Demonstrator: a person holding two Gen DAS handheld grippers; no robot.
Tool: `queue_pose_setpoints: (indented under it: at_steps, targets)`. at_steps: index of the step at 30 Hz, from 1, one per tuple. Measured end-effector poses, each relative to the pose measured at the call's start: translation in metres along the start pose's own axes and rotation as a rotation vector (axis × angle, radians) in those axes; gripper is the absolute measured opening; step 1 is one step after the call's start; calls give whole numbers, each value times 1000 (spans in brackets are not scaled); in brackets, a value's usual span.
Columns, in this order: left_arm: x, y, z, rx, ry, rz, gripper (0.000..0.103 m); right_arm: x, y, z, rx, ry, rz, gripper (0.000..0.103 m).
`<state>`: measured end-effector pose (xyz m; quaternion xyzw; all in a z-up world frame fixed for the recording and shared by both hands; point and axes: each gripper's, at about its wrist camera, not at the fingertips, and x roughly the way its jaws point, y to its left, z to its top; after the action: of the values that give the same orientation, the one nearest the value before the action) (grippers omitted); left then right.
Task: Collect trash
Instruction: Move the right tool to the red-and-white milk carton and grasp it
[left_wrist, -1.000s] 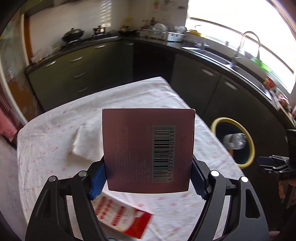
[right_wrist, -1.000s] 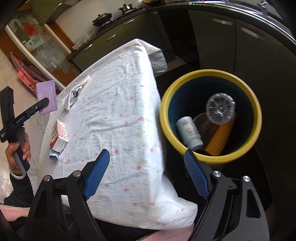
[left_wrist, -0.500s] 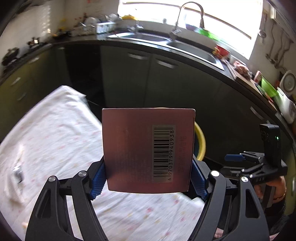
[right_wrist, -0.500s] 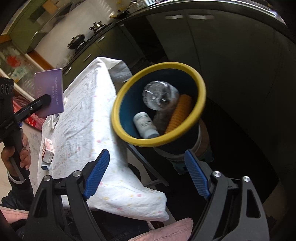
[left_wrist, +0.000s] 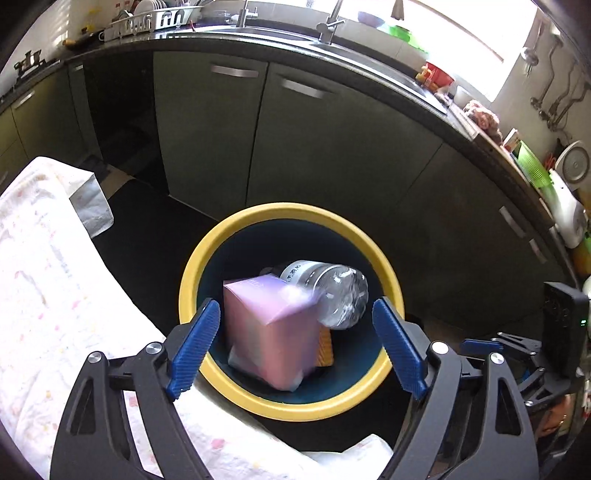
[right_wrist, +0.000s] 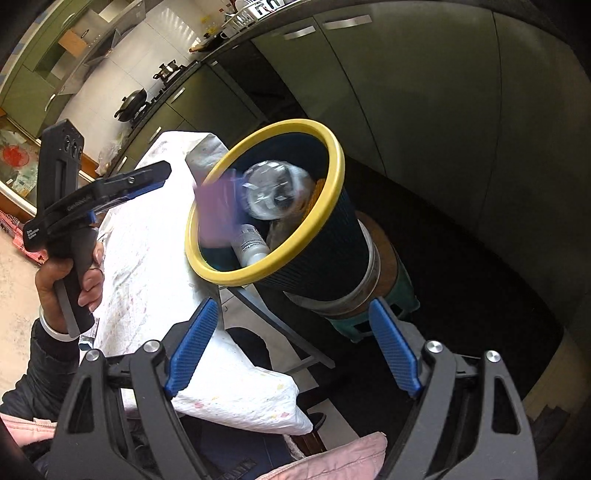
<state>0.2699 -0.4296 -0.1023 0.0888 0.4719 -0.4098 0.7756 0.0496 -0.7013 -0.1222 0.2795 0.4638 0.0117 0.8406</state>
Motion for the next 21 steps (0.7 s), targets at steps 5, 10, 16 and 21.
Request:
queue_pose_setpoints:
  at_steps: [5,10,16,21]
  targets:
    - [-45,-6,-14,30,-81,1,89,4,7,0,-10,6,14,80]
    - [-112,-6,-45,-4,-188,-25,93,6,22,2,-44,7,12,80]
    - [-193,16,-106,-75,-310,4,98,15,49,6,-108,31,9,81]
    - [-249,44,-174,-138,-383,136,98,35,86,7,-196,79,14,81]
